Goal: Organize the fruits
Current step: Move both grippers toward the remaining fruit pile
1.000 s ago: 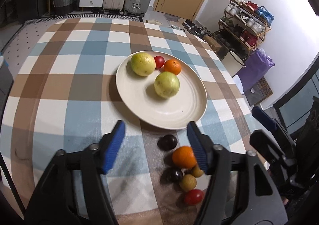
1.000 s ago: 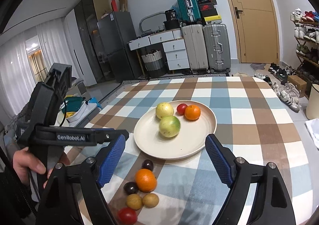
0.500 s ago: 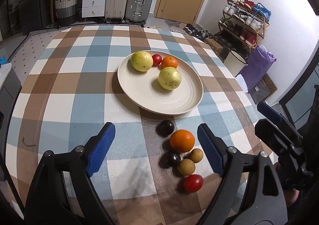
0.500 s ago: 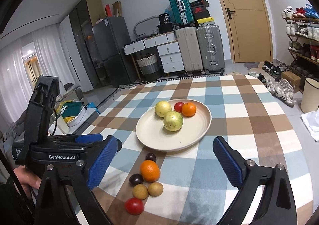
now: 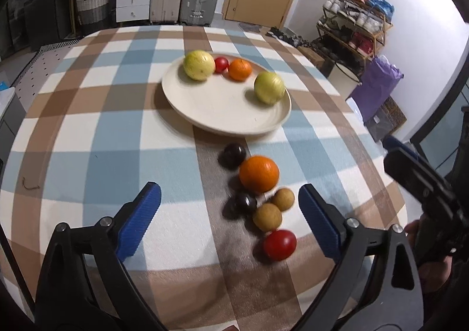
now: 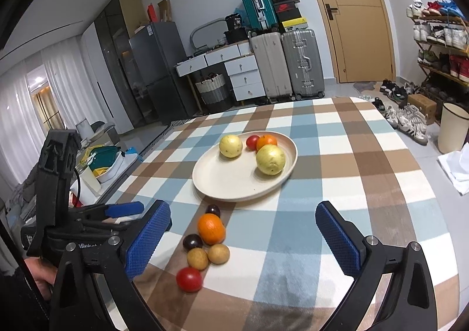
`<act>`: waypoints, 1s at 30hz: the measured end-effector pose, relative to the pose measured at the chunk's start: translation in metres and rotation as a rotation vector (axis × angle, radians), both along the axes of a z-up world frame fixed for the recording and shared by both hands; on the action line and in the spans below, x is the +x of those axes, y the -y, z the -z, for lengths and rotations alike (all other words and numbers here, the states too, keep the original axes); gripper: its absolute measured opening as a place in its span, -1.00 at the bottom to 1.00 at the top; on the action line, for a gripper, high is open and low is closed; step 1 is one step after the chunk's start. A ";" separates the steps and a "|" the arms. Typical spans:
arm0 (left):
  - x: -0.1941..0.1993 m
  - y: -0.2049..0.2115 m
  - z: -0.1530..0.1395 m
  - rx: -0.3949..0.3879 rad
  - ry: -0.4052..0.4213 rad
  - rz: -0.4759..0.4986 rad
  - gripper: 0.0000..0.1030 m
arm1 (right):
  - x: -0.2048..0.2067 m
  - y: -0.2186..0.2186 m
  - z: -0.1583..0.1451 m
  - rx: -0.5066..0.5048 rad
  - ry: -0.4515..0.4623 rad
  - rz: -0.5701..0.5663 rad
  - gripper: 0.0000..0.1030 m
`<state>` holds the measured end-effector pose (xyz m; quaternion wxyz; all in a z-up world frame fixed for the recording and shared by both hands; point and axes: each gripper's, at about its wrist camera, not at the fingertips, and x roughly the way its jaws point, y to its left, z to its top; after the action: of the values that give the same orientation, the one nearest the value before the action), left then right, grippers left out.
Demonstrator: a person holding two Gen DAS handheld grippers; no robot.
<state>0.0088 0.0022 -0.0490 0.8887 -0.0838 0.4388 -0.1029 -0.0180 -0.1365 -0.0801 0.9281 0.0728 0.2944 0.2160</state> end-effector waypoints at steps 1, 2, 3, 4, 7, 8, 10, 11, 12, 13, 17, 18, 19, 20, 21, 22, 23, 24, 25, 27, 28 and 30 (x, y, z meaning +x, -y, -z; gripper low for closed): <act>-0.001 0.002 0.002 0.003 -0.004 0.006 0.84 | -0.001 0.001 0.002 -0.001 -0.004 0.001 0.97; -0.002 0.005 0.005 0.007 -0.010 0.012 0.84 | 0.000 0.002 0.004 -0.002 -0.007 0.001 0.97; -0.004 0.008 0.009 0.011 -0.018 0.018 0.85 | -0.001 0.003 0.006 -0.002 -0.011 0.002 0.97; -0.005 0.010 0.012 0.010 -0.024 0.022 0.85 | -0.001 0.003 0.008 -0.002 -0.016 0.002 0.97; -0.007 0.017 0.020 0.011 -0.044 0.038 0.87 | -0.002 0.005 0.014 -0.004 -0.031 0.000 0.97; -0.008 0.019 0.022 0.014 -0.049 0.043 0.87 | -0.002 0.006 0.015 -0.004 -0.034 0.001 0.97; -0.009 0.024 0.027 0.023 -0.058 0.053 0.89 | -0.002 0.008 0.018 -0.003 -0.041 0.001 0.97; -0.009 0.026 0.030 0.026 -0.065 0.059 0.94 | -0.001 0.008 0.019 -0.002 -0.043 0.001 0.97; -0.008 0.029 0.033 0.028 -0.076 0.066 0.96 | -0.001 0.009 0.020 0.000 -0.046 0.002 0.97; -0.008 0.031 0.036 0.031 -0.086 0.070 0.96 | 0.000 0.010 0.021 0.001 -0.051 0.003 0.97; -0.007 0.038 0.044 0.045 -0.105 0.076 0.96 | 0.002 0.013 0.024 0.007 -0.063 0.006 0.97; -0.007 0.039 0.045 0.052 -0.106 0.078 0.96 | 0.003 0.014 0.024 0.008 -0.066 0.005 0.97; -0.007 0.041 0.046 0.062 -0.107 0.080 0.96 | 0.003 0.014 0.024 0.009 -0.066 0.005 0.97; -0.007 0.042 0.047 0.072 -0.109 0.080 0.96 | 0.003 0.015 0.025 0.010 -0.066 0.006 0.97; -0.007 0.044 0.049 0.085 -0.112 0.078 0.96 | 0.004 0.015 0.025 0.011 -0.067 0.007 0.97; -0.007 0.046 0.051 0.103 -0.116 0.076 0.96 | 0.003 0.016 0.025 0.013 -0.066 0.009 0.97; -0.008 0.047 0.051 0.116 -0.115 0.075 0.96 | 0.003 0.017 0.026 0.017 -0.067 0.010 0.97; -0.008 0.049 0.052 0.134 -0.112 0.070 0.96 | 0.004 0.017 0.027 0.018 -0.069 0.011 0.97; -0.008 0.050 0.053 0.146 -0.113 0.065 0.96 | 0.004 0.018 0.028 0.020 -0.072 0.013 0.97; -0.008 0.050 0.053 0.151 -0.114 0.059 0.96 | 0.005 0.019 0.029 0.028 -0.082 0.016 0.97; -0.008 0.049 0.053 0.151 -0.114 0.057 0.96 | 0.005 0.019 0.030 0.031 -0.087 0.016 0.97; -0.008 0.049 0.053 0.162 -0.114 0.051 0.93 | 0.006 0.019 0.031 0.029 -0.093 0.015 0.97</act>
<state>0.0005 -0.0466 -0.1020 0.8634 -0.0064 0.4973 -0.0847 -0.0125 -0.1559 -0.1112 0.9139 0.0985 0.3333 0.2096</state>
